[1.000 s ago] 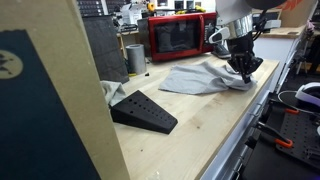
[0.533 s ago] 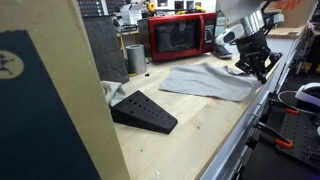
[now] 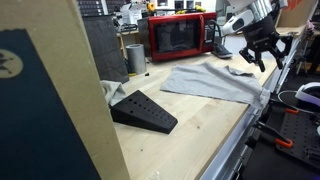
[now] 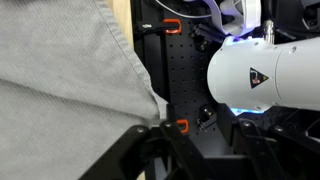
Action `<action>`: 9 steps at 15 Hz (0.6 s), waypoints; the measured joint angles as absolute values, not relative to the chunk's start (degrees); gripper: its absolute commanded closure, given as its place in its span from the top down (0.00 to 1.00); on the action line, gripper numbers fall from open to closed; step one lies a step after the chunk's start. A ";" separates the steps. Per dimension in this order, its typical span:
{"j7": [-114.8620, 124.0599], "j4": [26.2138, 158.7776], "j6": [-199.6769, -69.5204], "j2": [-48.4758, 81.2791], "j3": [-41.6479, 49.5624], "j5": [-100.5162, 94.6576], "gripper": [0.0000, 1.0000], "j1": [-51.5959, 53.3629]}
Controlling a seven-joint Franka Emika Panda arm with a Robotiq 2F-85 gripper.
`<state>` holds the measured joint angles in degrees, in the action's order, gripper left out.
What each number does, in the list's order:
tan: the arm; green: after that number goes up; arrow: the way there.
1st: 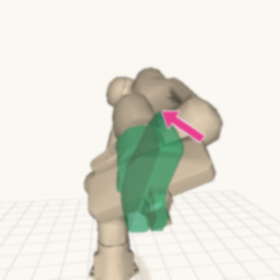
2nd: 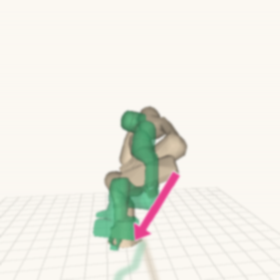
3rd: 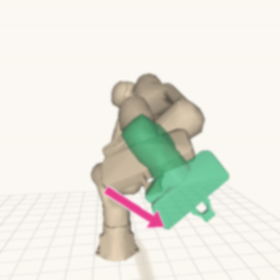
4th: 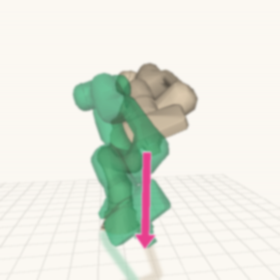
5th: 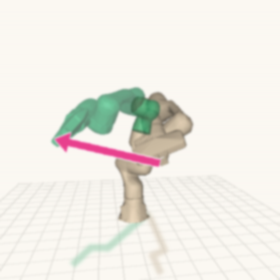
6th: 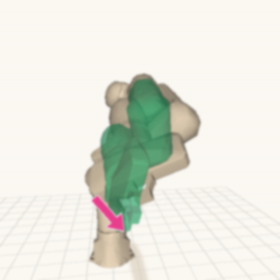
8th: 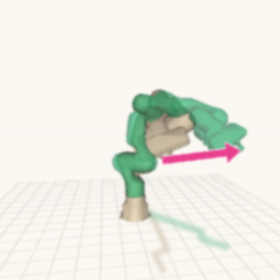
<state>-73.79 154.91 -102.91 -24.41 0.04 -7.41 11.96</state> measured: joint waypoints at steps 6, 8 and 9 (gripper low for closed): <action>-69.49 145.76 -110.16 -19.92 6.06 -3.96 1.00 5.84; -67.24 142.14 -116.23 -14.38 6.93 -0.48 1.00 4.57; -65.63 140.23 -119.64 -10.98 6.87 1.75 1.00 4.38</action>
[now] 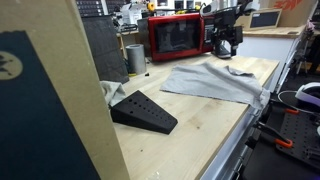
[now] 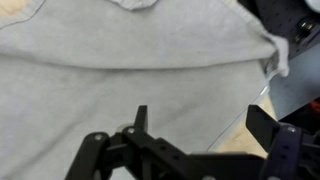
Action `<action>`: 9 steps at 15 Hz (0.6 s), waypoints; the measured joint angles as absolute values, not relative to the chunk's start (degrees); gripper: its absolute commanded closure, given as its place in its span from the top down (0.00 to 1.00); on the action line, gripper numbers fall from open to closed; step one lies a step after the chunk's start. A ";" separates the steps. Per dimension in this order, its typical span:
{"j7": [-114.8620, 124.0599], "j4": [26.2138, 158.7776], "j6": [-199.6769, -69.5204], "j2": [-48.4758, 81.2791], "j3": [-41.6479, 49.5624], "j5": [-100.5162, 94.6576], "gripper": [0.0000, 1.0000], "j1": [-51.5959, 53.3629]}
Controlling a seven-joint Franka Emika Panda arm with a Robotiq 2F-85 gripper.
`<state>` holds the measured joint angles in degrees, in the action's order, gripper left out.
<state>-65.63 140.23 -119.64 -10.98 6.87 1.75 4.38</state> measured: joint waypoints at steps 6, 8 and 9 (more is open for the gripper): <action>-48.29 127.83 -140.26 10.61 1.38 8.89 0.59 4.38; -39.79 123.81 -145.25 16.64 -0.21 5.91 0.42 4.54; -35.60 122.00 -146.55 19.12 -0.57 3.62 0.36 4.76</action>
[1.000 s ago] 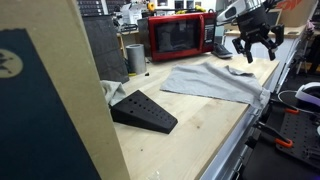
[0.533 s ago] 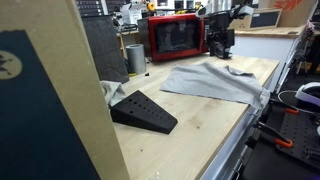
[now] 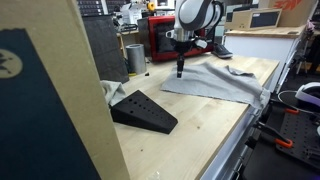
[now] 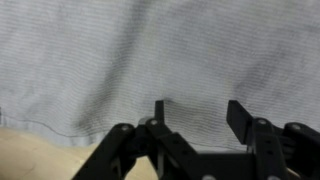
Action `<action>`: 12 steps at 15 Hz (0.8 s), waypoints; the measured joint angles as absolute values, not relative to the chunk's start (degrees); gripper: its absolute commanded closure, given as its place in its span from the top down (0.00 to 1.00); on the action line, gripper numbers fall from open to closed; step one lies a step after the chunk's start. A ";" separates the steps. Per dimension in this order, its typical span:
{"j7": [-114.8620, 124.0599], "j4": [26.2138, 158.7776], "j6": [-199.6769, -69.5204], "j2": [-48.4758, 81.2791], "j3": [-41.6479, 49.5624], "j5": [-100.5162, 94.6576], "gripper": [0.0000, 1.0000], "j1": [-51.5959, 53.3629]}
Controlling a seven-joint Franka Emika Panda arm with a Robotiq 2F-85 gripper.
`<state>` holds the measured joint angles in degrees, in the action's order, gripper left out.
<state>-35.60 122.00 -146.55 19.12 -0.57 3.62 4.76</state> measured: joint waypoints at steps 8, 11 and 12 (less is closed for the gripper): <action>-16.71 116.01 -147.03 24.49 -1.38 -6.93 0.03 6.03; -15.13 115.92 -147.03 24.58 -1.48 -8.26 0.03 6.07; -14.64 115.84 -147.03 24.64 -1.48 -8.79 0.03 6.11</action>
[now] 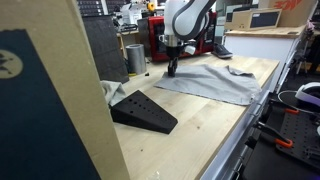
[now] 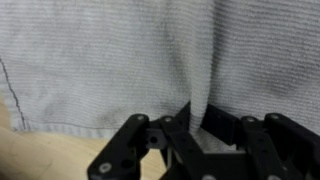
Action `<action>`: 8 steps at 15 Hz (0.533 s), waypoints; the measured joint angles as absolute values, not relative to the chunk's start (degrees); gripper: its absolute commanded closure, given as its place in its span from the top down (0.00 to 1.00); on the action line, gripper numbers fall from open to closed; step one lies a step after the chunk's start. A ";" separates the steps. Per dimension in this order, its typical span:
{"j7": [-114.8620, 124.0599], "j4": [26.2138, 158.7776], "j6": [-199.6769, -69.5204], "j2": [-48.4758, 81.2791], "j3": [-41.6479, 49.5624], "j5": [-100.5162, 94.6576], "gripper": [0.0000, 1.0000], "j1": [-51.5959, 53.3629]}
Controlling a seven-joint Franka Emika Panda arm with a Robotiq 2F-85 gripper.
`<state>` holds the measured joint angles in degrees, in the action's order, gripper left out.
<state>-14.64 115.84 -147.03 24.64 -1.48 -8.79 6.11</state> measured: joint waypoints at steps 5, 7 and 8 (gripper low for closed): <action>-12.96 112.44 -147.19 26.93 -1.45 -10.63 0.03 6.03; -12.96 110.39 -147.32 28.30 -1.45 -10.62 0.03 5.85; -12.96 109.52 -147.41 28.88 -1.45 -10.62 0.03 5.78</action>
